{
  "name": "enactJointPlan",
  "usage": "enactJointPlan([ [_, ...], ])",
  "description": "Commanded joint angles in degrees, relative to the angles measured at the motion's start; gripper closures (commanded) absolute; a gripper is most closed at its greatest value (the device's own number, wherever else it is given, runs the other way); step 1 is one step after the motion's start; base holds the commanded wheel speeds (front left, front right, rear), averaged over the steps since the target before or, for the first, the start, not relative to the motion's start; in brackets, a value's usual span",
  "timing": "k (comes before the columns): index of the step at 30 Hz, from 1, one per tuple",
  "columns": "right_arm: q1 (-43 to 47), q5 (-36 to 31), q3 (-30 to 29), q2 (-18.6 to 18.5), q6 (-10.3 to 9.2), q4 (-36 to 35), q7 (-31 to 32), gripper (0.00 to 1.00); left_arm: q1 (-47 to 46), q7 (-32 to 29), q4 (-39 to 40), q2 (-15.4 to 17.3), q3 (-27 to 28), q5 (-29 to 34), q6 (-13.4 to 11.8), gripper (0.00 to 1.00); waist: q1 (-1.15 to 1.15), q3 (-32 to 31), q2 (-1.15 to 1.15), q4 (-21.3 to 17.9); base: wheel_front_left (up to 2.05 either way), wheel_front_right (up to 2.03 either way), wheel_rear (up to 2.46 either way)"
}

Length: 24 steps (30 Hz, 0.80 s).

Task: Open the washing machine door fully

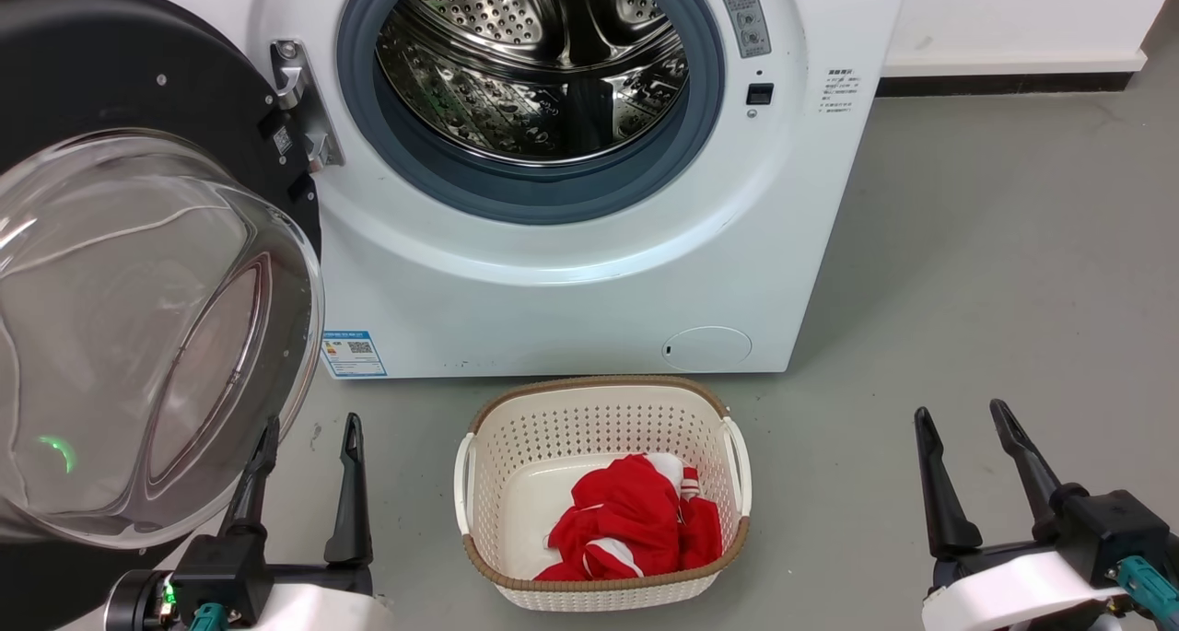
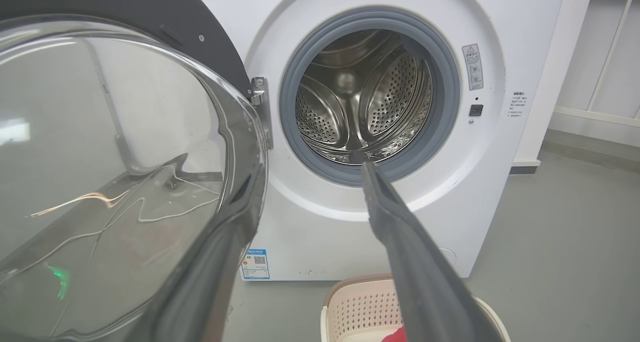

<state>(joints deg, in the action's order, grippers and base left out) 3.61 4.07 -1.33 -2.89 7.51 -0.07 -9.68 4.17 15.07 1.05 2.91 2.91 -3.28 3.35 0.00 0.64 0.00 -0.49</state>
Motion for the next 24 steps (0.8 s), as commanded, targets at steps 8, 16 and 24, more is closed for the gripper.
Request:
enactJointPlan([
  [8,0.39,0.6,0.07,0.06,-0.04,0.62,-0.52,0.0,0.12,0.12,0.01,-0.02,0.34,0.36,0.48,0.0,0.0,-0.15,0.0,-0.18,0.0,0.0,0.0],
  [16,0.15,6.42,0.33,-0.22,0.0,1.96,0.19,1.0,-0.86,-2.02,-2.96,-0.08,0.98,-5.48,0.58,1.0,0.0,-0.17,0.0,-0.15,0.0,0.0,0.0],
  [24,-1.28,16.35,0.39,-0.87,0.0,3.52,1.5,1.0,-1.7,-3.98,-3.95,-0.07,0.99,-14.98,0.99,1.0,0.0,-0.19,0.0,-0.11,0.0,0.0,0.0],
])
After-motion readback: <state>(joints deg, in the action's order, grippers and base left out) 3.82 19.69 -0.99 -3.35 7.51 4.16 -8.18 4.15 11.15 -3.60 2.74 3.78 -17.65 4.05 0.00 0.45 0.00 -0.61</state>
